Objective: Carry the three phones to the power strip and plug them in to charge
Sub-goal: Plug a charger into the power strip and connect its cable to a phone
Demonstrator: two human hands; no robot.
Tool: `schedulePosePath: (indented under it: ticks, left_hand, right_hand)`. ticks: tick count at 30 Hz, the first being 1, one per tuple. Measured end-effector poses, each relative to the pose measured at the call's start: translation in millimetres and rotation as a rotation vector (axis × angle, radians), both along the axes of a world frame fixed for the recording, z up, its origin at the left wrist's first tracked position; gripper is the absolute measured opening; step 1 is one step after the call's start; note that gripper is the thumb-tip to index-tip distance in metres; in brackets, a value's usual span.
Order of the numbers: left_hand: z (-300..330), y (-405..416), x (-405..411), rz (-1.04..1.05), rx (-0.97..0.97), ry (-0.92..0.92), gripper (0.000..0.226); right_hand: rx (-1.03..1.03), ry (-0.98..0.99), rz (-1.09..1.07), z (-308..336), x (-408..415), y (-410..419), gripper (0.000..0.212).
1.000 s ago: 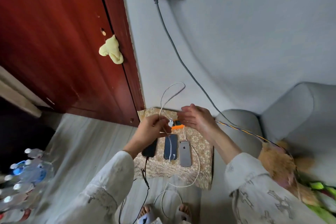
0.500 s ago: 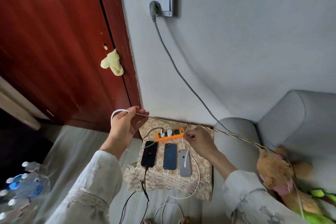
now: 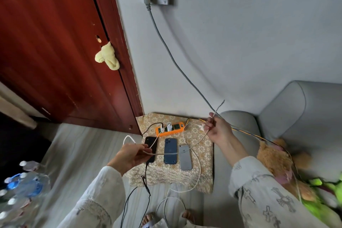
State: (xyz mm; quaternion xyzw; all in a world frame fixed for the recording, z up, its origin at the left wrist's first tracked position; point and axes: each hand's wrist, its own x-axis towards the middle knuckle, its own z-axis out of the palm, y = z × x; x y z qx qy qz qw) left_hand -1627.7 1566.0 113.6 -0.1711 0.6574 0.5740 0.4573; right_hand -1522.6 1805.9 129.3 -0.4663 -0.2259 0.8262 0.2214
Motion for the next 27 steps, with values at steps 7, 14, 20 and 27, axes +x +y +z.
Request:
schedulePosePath:
  ticks: [7,14,20,27]
  left_hand:
    - [-39,-14,8,-0.377,-0.275,0.039,0.024]
    - [-85,-14,23,-0.581,-0.325,0.141,0.026]
    - [-155,30,22,-0.61,-0.332,0.255,0.028]
    - [-259,88,17,-0.569,-0.402,0.504,0.039]
  right_hand:
    - [0.247,-0.225,0.376,-23,19,-18,0.013]
    - [0.126,-0.438,0.508,-82,32,-41,0.027]
    - [0.226,-0.453,0.578,-173,29,-49,0.017]
    - [0.197,-0.437,0.642,-287,-8,-36,0.028]
